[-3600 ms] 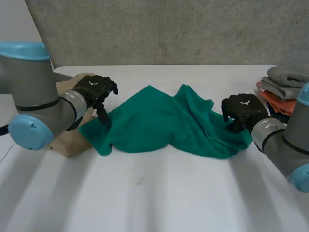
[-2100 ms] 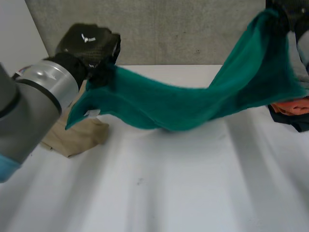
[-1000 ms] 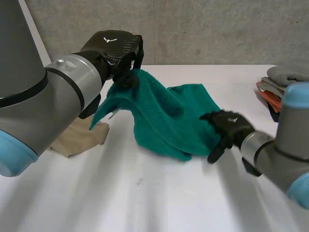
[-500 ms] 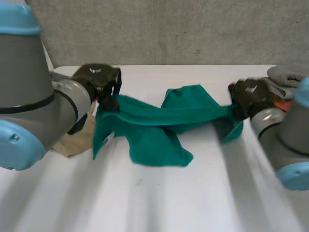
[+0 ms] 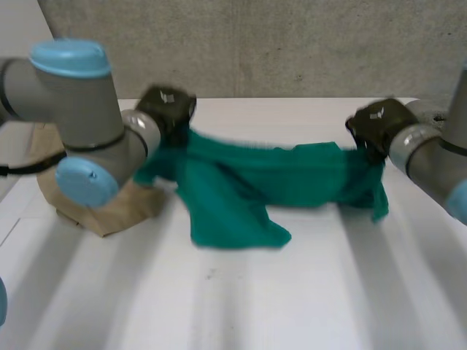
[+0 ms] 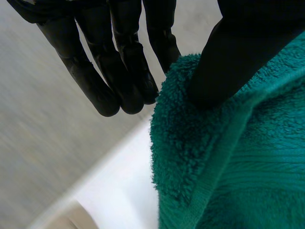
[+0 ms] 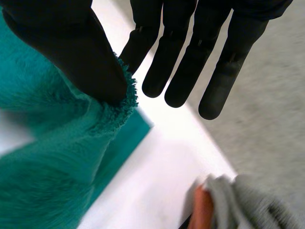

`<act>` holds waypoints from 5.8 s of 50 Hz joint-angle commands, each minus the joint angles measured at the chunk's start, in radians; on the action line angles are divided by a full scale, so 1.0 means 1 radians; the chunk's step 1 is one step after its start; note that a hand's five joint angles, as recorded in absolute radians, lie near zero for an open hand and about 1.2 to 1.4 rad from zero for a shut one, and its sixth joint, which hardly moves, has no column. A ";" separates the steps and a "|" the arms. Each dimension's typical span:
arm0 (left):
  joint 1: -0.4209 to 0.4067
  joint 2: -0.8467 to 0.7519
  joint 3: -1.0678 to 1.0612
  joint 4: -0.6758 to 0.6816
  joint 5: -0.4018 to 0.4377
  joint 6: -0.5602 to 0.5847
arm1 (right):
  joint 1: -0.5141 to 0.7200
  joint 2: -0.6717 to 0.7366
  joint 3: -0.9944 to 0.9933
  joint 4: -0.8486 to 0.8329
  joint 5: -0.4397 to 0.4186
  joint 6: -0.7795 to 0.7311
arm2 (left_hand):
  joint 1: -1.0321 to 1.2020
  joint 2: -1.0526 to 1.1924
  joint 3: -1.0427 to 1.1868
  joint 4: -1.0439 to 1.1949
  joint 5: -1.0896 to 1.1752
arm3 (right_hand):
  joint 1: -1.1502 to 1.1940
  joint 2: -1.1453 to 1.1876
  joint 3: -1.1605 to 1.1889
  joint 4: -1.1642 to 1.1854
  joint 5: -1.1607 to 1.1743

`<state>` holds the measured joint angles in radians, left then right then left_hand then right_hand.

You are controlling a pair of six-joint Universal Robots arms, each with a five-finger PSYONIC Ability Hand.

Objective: Fold the laundry.

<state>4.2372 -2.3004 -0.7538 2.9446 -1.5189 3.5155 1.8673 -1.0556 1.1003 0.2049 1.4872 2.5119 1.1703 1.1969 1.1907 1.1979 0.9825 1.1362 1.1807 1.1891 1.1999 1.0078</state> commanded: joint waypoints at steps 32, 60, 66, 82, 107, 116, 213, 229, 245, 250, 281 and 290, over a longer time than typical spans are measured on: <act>-0.008 0.116 -0.507 0.318 -0.041 -0.095 | -0.069 -0.005 0.393 -0.495 -0.110 0.187 | 0.066 0.039 0.045 0.038 0.079 | 0.260 0.216 0.207 0.196 0.214; 0.331 0.178 -0.564 0.174 0.149 0.196 | -0.086 0.103 0.452 -0.527 -0.061 0.088 | -0.843 -0.869 -0.863 -0.870 -0.829 | 0.260 0.216 0.207 0.196 0.214; 0.383 0.085 -0.532 0.176 0.241 0.347 | -0.079 0.111 0.455 -0.529 -0.061 0.079 | -0.675 -0.702 -0.696 -0.703 -0.662 | 0.260 0.216 0.207 0.196 0.214; 0.403 -0.073 -0.345 0.183 0.098 0.430 | -0.080 0.106 0.474 -0.529 -0.061 0.074 | 0.226 0.199 0.206 0.198 0.239 | 0.260 0.216 0.207 0.196 0.214; 0.468 0.087 -0.413 0.320 -0.089 0.499 | -0.039 0.002 0.495 -0.512 -0.059 0.084 | -0.892 -0.919 -0.913 -0.920 -0.879 | 0.260 0.216 0.207 0.196 0.214; 0.388 0.343 -0.626 0.220 0.038 0.350 | -0.007 -0.153 0.471 -0.432 -0.062 0.128 | -0.922 -0.948 -0.942 -0.949 -0.908 | 0.260 0.216 0.207 0.196 0.214; 0.156 -0.025 -0.044 -0.025 -0.118 0.212 | 0.139 0.183 -0.022 -0.248 0.193 0.169 | 0.226 0.199 0.206 0.198 0.239 | -0.603 -0.648 -0.656 -0.667 -0.649; 0.195 0.386 -0.511 0.037 0.012 0.212 | 0.102 0.281 -0.252 -0.153 -0.137 0.194 | 0.226 0.199 0.206 0.198 0.239 | -0.691 -0.736 -0.744 -0.755 -0.738; 0.167 0.742 -0.797 0.157 0.128 0.279 | 0.113 0.523 -0.487 -0.113 -0.409 0.189 | 0.226 0.199 0.206 0.198 0.239 | -0.780 -0.824 -0.833 -0.843 -0.826; 0.176 0.780 -0.841 0.172 0.140 0.309 | 0.151 0.604 -0.528 -0.116 -0.415 0.176 | 0.226 0.199 0.206 0.198 0.239 | -0.678 -0.722 -0.730 -0.741 -0.724; 0.231 0.533 -0.457 0.490 0.002 0.243 | 0.153 0.235 -0.542 -0.693 0.097 0.291 | 0.226 0.199 0.206 0.198 0.239 | 0.260 0.216 0.207 0.196 0.214; 0.218 0.360 -0.364 0.449 -0.044 0.208 | 0.113 0.043 -0.165 -0.703 0.051 0.271 | 0.226 0.199 0.206 0.198 0.239 | 0.260 0.216 0.207 0.196 0.214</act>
<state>4.4579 -1.8517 -1.1360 3.4379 -1.5545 3.7479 2.0069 -0.9156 0.6944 -0.5122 1.5694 2.8017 1.1845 1.1988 1.1910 1.1984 0.9753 1.1508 1.1838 1.1927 1.2004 0.9942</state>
